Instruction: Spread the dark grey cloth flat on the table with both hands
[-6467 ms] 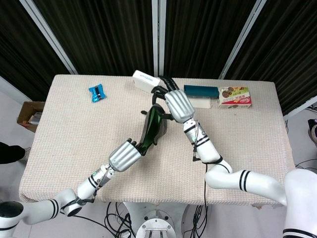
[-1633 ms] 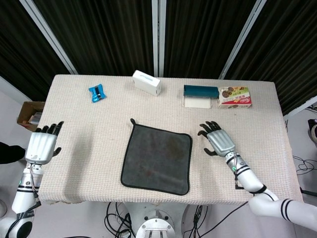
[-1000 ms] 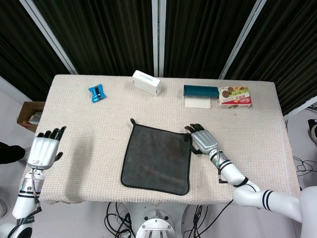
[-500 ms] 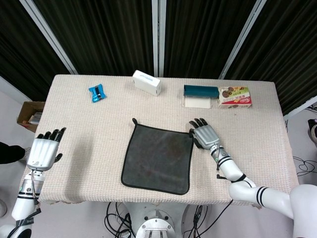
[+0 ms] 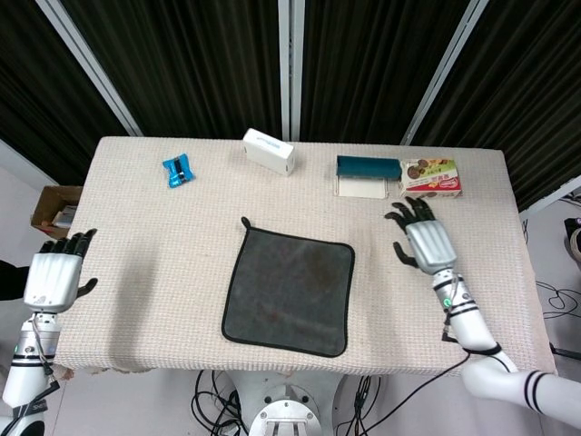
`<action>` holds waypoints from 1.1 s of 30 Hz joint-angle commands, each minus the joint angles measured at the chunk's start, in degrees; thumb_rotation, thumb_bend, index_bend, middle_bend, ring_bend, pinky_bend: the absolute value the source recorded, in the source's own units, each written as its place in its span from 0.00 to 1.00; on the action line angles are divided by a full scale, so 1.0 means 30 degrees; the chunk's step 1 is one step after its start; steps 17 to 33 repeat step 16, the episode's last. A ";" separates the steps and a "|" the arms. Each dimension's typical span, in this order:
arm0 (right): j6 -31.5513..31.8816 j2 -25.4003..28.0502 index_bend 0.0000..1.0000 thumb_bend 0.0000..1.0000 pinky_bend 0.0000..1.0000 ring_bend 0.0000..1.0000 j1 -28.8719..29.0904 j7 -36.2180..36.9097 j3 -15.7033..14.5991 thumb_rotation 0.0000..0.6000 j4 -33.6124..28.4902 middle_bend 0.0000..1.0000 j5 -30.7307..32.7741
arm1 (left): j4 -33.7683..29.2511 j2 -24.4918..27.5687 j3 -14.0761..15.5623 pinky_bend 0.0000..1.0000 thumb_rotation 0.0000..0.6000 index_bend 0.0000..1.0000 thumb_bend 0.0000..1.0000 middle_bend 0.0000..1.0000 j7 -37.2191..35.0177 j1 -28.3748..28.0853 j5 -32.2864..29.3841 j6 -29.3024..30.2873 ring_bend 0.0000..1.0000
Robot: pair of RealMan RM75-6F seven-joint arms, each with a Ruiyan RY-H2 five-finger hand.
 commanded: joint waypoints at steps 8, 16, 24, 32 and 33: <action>0.6330 0.5254 0.00 0.27 0.00 0.00 -0.6309 0.2020 -0.3555 1.00 -0.3830 0.00 -0.4219 | 0.0137 0.1407 0.0945 0.20 1.00 0.18 0.00 0.17 -0.7554 0.1999 0.1117 0.1067 0.17; 0.7990 0.4760 0.00 0.27 0.00 0.00 -0.8129 0.3770 -0.4325 1.00 -0.2545 0.00 -0.5891 | -0.1160 0.1565 0.2379 0.20 1.00 0.18 0.00 0.17 -0.7254 0.3410 0.2770 0.2478 0.17; 0.7990 0.4760 0.00 0.27 0.00 0.00 -0.8129 0.3770 -0.4325 1.00 -0.2545 0.00 -0.5891 | -0.1160 0.1565 0.2379 0.20 1.00 0.18 0.00 0.17 -0.7254 0.3410 0.2770 0.2478 0.17; 0.7990 0.4760 0.00 0.27 0.00 0.00 -0.8129 0.3770 -0.4325 1.00 -0.2545 0.00 -0.5891 | -0.1160 0.1565 0.2379 0.20 1.00 0.18 0.00 0.17 -0.7254 0.3410 0.2770 0.2478 0.17; 0.7990 0.4760 0.00 0.27 0.00 0.00 -0.8129 0.3770 -0.4325 1.00 -0.2545 0.00 -0.5891 | -0.1160 0.1565 0.2379 0.20 1.00 0.18 0.00 0.17 -0.7254 0.3410 0.2770 0.2478 0.17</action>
